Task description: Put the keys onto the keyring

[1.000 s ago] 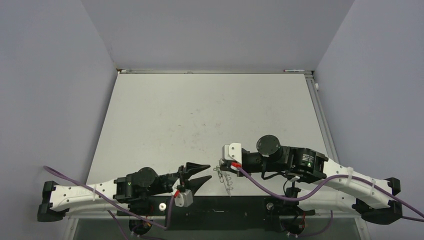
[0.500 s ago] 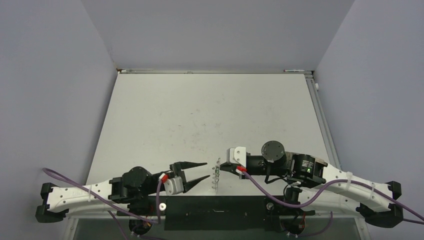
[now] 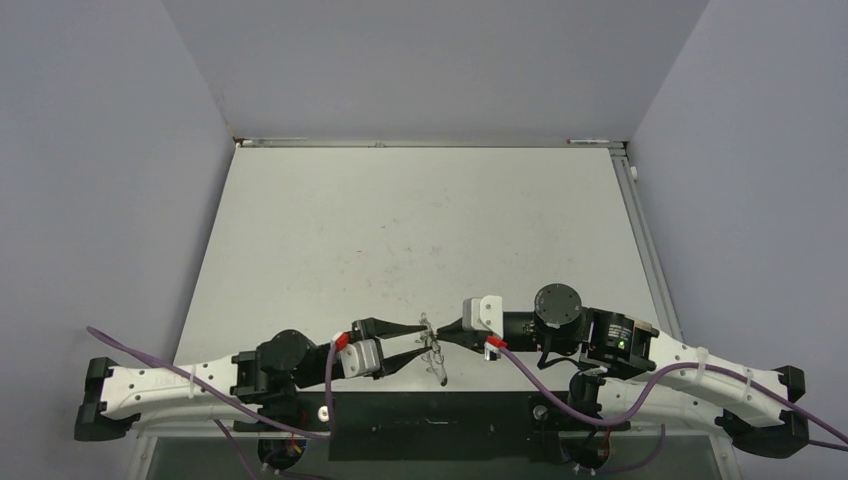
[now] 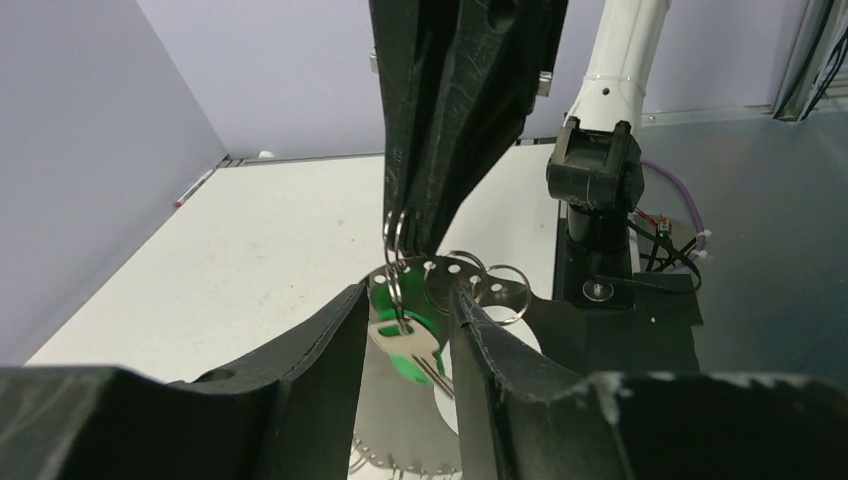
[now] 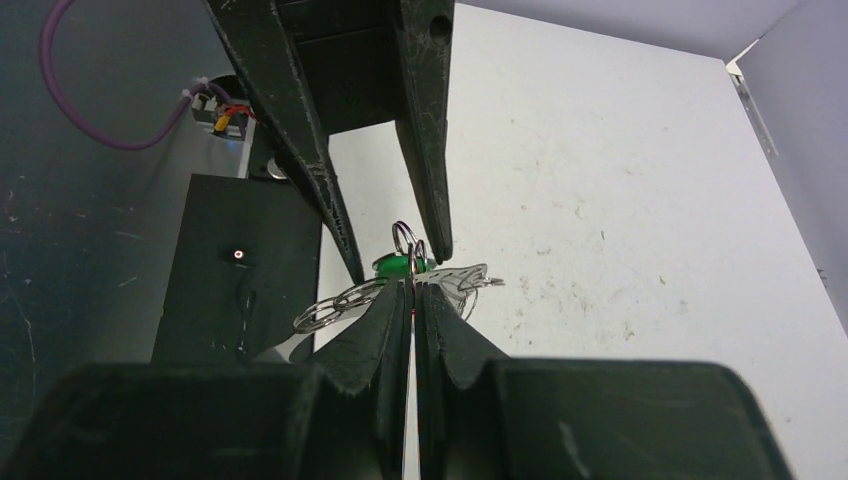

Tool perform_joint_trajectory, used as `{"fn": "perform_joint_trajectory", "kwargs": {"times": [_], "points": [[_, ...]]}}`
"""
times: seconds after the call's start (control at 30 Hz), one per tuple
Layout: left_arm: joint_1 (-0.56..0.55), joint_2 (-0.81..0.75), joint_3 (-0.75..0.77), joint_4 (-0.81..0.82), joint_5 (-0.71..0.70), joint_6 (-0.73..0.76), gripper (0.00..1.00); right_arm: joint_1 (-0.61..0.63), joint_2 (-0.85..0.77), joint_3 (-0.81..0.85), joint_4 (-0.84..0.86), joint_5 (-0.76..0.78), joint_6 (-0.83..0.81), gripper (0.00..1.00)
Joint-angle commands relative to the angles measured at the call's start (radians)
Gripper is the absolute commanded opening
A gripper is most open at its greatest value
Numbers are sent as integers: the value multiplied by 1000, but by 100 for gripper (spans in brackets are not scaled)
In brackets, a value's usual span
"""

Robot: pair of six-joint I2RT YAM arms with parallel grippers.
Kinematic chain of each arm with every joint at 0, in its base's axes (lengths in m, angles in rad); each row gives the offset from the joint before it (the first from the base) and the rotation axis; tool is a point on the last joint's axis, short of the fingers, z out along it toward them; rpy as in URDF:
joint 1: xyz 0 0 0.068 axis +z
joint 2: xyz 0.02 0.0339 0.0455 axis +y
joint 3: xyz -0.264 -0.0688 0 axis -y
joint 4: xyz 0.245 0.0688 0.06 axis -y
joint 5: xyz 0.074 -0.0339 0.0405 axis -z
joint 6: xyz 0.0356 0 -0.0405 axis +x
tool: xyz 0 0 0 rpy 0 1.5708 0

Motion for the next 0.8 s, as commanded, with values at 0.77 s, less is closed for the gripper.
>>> {"fn": "perform_joint_trajectory", "kwargs": {"times": [0.77], "points": [[2,33,62,119,-6,-22,10,20,14,10,91,-60,-24,5]]}}
